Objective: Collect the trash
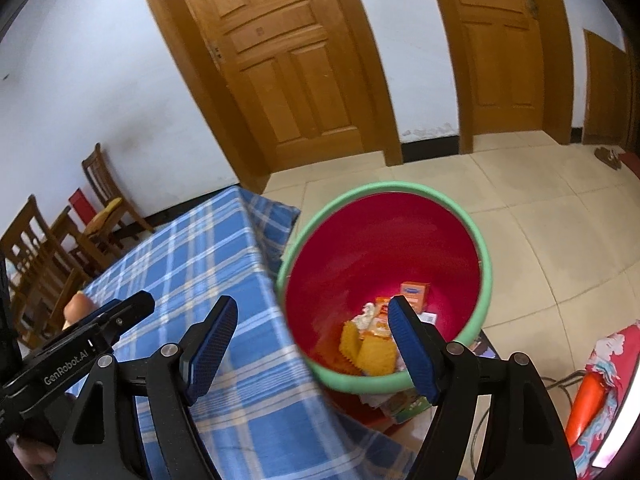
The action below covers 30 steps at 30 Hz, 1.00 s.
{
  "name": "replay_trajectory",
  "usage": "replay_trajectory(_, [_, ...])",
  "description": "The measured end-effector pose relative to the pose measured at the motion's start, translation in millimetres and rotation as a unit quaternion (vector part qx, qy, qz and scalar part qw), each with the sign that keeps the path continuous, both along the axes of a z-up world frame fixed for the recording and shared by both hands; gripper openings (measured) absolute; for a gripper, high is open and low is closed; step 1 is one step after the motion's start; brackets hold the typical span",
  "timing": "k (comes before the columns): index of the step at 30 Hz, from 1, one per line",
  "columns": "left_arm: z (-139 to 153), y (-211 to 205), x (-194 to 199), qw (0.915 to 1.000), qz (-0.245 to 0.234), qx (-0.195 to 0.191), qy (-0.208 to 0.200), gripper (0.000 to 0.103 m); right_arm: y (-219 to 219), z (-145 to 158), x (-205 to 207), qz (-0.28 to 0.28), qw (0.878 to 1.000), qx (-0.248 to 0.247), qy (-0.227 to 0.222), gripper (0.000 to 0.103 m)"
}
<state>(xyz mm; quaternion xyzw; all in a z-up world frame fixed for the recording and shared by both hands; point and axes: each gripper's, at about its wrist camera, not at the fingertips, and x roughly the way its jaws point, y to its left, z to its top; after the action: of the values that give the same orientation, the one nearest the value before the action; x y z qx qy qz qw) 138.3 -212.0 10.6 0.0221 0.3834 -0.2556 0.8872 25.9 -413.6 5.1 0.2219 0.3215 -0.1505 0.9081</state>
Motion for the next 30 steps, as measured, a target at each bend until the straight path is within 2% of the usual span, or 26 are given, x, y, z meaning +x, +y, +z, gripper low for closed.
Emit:
replay_trajectory(4, [7,26,-5,0.9995,0.027,0.005,-0.012,0.073,21,6,3,0.019,1.000,-0.012,-0.006,0.080])
replay_trajectory(13, [14,77,-18,0.9968,0.077,0.005,-0.021,0.082,67,13,5,0.057,0.998,-0.035,-0.013,0.082])
replay_trajectory(30, [21,131,-43,0.9895,0.140,0.012,-0.035,0.082,121,21,-3,0.107,0.993,-0.054,-0.020,0.084])
